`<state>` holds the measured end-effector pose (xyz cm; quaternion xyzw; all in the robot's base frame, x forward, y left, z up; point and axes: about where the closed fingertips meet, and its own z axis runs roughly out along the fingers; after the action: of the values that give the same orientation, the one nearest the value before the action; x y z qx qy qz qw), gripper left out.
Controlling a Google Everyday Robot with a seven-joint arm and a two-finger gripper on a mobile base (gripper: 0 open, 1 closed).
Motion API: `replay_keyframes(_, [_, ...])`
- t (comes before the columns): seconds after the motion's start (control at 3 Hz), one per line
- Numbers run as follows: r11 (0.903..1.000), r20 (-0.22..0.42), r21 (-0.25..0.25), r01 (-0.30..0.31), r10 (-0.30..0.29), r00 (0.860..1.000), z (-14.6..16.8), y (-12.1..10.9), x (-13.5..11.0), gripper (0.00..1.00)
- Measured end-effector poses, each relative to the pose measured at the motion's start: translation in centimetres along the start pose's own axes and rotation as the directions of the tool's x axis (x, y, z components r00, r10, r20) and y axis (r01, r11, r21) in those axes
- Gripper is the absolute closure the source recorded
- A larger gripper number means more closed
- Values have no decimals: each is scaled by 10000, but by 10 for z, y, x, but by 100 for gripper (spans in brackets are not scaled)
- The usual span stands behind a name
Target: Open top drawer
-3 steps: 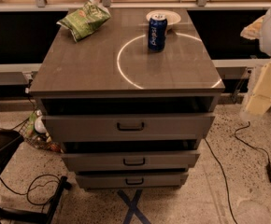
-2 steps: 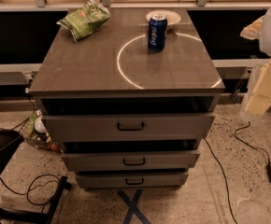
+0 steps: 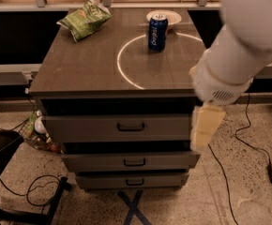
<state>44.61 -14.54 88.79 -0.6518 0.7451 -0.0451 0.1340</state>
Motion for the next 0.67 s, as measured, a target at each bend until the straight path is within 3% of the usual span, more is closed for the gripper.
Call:
replay_keyframes(0.33, [9945,-317,-686,791,-814,9962,73,28,-36,0])
replay_keyframes(0.67, [9826,-517,-1241,1382,-1455,9880,123,48,-59,0])
